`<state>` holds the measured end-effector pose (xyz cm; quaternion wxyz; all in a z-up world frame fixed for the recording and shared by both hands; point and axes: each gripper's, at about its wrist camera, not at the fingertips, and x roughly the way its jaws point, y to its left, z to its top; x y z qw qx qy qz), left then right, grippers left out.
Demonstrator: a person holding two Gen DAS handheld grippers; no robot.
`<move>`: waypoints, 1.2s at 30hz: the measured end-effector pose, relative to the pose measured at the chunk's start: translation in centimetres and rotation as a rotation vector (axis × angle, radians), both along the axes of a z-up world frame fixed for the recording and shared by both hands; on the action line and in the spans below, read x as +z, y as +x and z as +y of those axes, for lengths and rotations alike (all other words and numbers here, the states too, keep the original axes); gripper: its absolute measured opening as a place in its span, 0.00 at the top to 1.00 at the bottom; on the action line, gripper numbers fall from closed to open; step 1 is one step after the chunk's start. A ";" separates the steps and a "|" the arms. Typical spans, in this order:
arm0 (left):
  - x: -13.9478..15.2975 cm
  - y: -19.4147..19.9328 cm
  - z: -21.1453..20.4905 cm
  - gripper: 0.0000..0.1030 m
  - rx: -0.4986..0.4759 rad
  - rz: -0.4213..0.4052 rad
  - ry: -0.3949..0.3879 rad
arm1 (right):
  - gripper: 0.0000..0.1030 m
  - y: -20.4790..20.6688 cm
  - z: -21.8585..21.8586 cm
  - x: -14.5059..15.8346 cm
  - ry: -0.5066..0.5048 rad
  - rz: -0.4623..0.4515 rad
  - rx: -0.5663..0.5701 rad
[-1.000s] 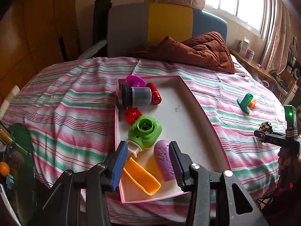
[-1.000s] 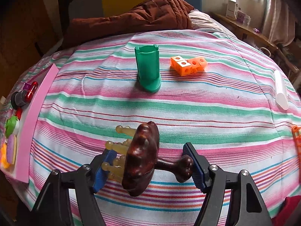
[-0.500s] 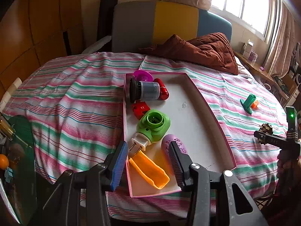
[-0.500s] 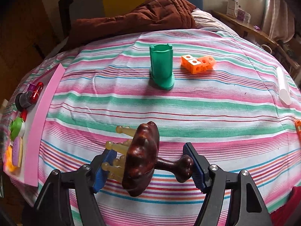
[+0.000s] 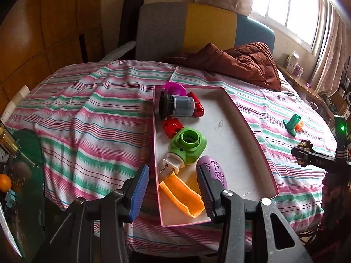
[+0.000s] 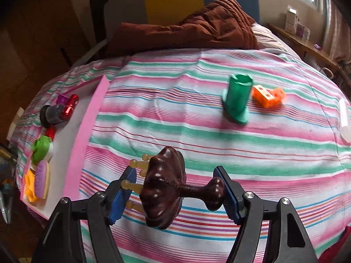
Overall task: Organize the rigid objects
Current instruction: 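Carry the brown hair claw into the tray and open the right gripper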
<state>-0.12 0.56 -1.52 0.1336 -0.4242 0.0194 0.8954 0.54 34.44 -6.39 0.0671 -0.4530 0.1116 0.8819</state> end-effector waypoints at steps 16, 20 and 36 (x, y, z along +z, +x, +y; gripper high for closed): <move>-0.4 -0.1 -1.0 0.56 0.027 -0.010 0.002 | 0.29 -4.0 -8.3 3.9 -0.031 0.102 0.196; -0.5 -0.1 -1.3 0.56 0.039 -0.009 0.004 | 0.29 -5.0 -10.6 4.2 -0.028 0.107 0.254; -1.4 -0.8 -3.0 0.56 0.090 -0.036 0.009 | 0.29 -11.4 -18.5 0.0 -0.008 -0.018 0.401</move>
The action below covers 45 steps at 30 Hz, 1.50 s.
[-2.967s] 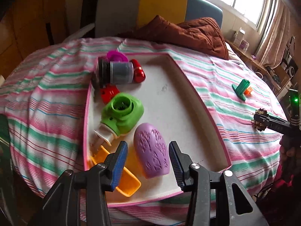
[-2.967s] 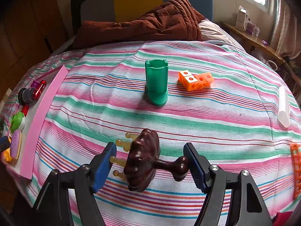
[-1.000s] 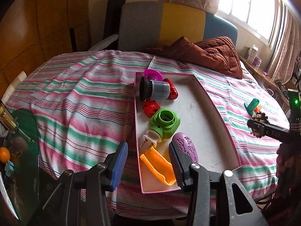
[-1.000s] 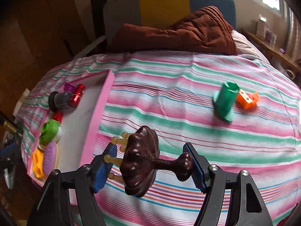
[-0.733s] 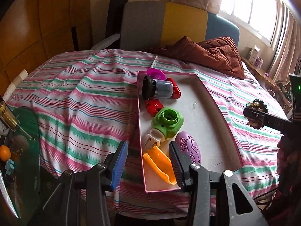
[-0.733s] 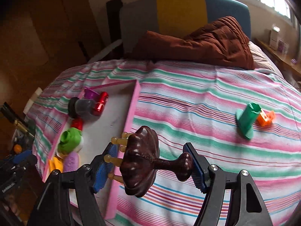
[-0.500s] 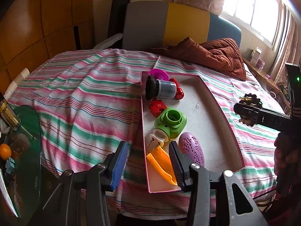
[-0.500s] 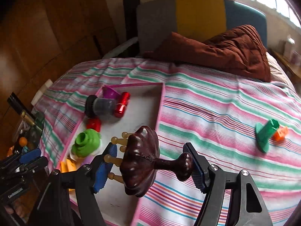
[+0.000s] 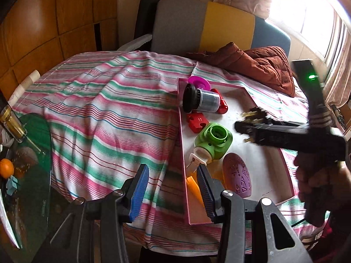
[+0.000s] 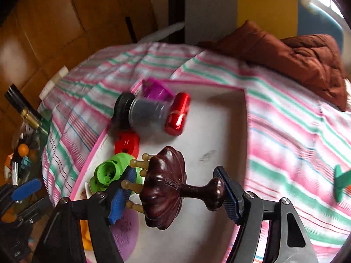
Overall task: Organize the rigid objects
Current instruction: 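Carry the brown hair claw into the tray and open the right gripper, then move both open grippers back toward the green cup and orange cubes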
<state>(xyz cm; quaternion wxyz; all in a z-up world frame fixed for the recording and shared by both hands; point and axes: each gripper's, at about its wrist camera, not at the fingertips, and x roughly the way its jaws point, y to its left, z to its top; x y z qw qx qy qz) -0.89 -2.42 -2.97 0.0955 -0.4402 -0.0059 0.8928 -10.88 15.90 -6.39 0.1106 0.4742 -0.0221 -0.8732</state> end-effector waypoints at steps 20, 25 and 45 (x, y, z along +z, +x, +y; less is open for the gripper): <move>0.6 0.3 -0.4 0.56 0.018 0.011 0.004 | 0.25 0.8 0.3 1.3 -0.109 0.033 -0.030; 0.9 0.5 -0.3 0.56 0.014 0.020 0.006 | 0.25 1.7 0.8 2.4 -0.108 0.064 -0.043; 2.0 1.0 1.4 0.56 -0.036 0.049 -0.017 | 0.25 6.6 8.7 5.2 -0.102 0.158 -0.197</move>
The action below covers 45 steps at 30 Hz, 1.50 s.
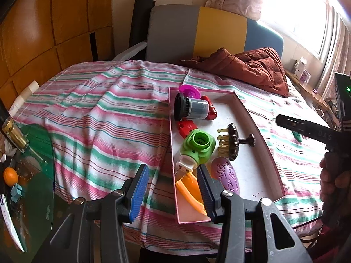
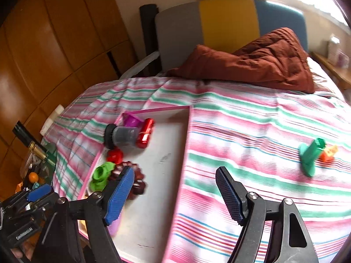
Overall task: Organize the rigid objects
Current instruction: 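Move both open grippers back toward the green cup and orange cubes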
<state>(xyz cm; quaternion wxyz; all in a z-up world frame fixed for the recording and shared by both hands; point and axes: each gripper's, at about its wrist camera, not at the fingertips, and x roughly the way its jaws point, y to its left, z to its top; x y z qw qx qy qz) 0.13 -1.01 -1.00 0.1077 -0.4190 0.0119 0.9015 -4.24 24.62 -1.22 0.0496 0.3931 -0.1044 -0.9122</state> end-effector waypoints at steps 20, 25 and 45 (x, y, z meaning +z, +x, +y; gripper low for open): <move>2.9 -1.3 9.2 0.55 -0.205 0.073 -0.050 | 0.25 6.9 19.6 -0.2 0.063 -0.024 -0.421; 3.0 -1.4 12.7 0.55 -0.275 0.081 -0.070 | 0.25 8.5 23.4 -1.4 0.060 -0.043 -0.507; 0.5 -2.9 24.9 0.55 -0.479 0.030 -0.113 | 0.23 10.8 27.9 -2.5 -0.107 -0.045 -0.659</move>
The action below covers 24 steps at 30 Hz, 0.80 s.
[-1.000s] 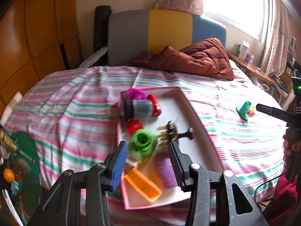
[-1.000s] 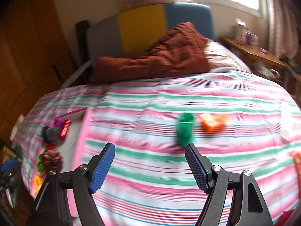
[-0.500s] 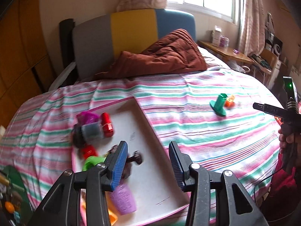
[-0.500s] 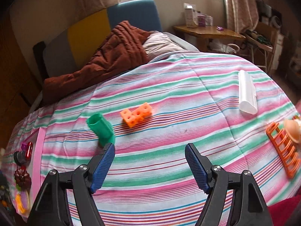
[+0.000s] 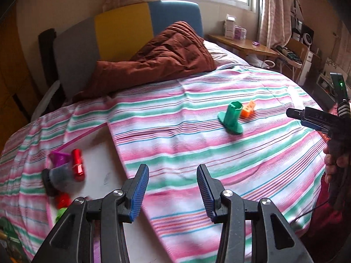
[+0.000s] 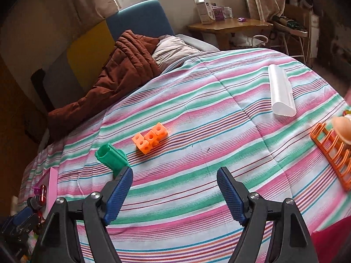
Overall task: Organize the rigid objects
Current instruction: 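Move both open grippers back toward the green cup and orange cubes, then close the left gripper on the green cup-shaped piece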
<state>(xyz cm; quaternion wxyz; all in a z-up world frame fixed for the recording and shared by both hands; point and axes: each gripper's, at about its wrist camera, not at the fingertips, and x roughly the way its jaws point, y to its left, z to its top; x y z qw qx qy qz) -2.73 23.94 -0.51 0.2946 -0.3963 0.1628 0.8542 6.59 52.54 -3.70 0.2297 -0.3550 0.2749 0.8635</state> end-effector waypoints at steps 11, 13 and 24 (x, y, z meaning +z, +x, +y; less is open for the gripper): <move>-2.1 -1.9 7.2 0.46 -0.125 -0.108 0.029 | 0.22 0.8 1.4 0.1 -0.035 -0.006 -0.063; -2.2 -2.1 8.5 0.37 -0.150 -0.122 0.042 | 0.22 0.9 1.4 0.2 -0.042 0.000 -0.065; -4.0 -4.2 15.8 0.28 -0.179 -0.117 0.057 | 0.21 1.0 1.5 0.6 -0.045 0.023 -0.065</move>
